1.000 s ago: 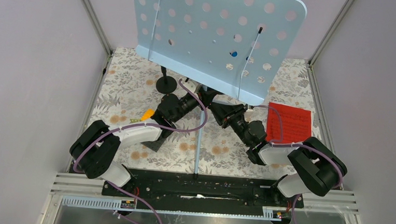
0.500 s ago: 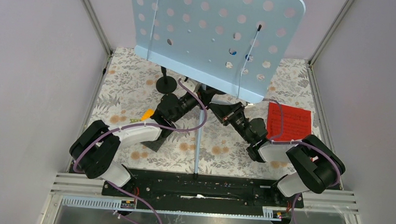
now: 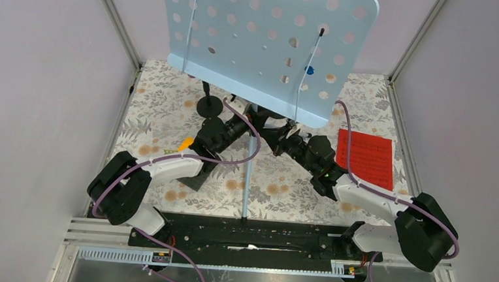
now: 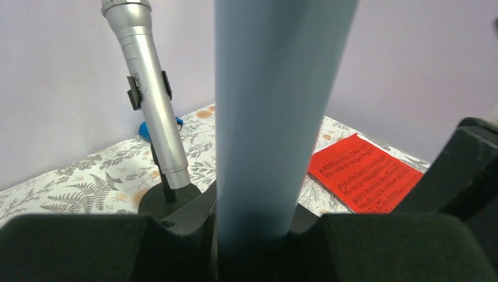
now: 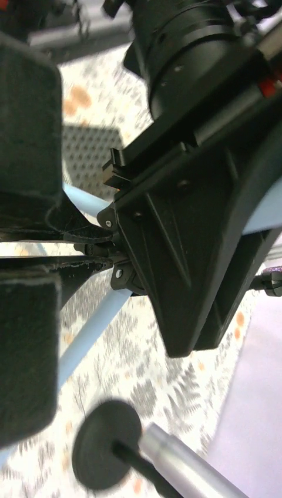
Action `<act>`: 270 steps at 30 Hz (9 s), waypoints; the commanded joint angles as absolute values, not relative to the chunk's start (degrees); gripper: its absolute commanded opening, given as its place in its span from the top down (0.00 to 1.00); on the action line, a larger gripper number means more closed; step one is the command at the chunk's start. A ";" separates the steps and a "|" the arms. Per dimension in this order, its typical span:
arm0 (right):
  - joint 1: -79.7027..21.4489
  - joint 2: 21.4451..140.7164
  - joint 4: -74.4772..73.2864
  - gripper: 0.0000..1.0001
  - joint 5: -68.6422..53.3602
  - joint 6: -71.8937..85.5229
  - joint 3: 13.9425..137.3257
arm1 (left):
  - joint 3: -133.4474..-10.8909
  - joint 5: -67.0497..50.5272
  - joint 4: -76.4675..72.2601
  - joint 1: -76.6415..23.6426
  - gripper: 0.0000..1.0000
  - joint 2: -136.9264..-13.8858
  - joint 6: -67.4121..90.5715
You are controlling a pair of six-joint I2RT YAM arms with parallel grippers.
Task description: Pack up the instrument practice props
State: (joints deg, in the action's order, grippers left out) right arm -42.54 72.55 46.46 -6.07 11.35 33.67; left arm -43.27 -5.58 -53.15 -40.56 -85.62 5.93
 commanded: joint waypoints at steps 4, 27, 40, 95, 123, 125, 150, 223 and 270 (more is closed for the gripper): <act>-52.06 67.63 27.00 0.95 -8.75 -24.37 33.51 | -41.19 -3.90 -37.48 -40.36 1.00 -91.19 14.59; -73.37 81.24 37.72 0.72 37.39 -84.04 27.73 | -41.44 -3.33 -36.95 -40.42 1.00 -91.24 13.99; -77.87 59.29 46.00 0.28 36.85 -43.44 19.51 | -41.44 -3.22 -36.91 -40.42 1.00 -91.31 13.84; -36.02 71.72 54.45 0.45 -7.17 60.22 28.09 | -41.98 -4.92 -36.47 -40.47 1.00 -91.74 14.24; -36.04 70.81 52.14 0.60 -13.61 55.38 26.24 | -42.54 -5.36 -36.08 -40.43 1.00 -92.37 14.24; -36.04 70.59 51.24 0.62 -12.90 53.55 26.57 | -42.57 -5.36 -36.04 -40.45 1.00 -92.38 14.24; -36.09 72.31 50.91 0.78 -9.11 45.96 31.22 | -42.77 -5.41 -35.75 -40.47 1.00 -92.58 14.04; -55.97 16.55 0.83 0.25 35.44 33.06 17.06 | -47.15 4.91 -22.78 -42.66 0.01 -77.50 14.60; -47.98 58.36 18.07 0.23 18.11 4.36 31.52 | -27.16 -9.20 -13.46 -45.35 0.09 -52.39 19.84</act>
State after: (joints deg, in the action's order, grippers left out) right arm -52.29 59.59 14.11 19.29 16.47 31.83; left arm -26.33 1.15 -8.19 -44.97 -52.75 19.79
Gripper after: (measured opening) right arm 0.752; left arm 0.924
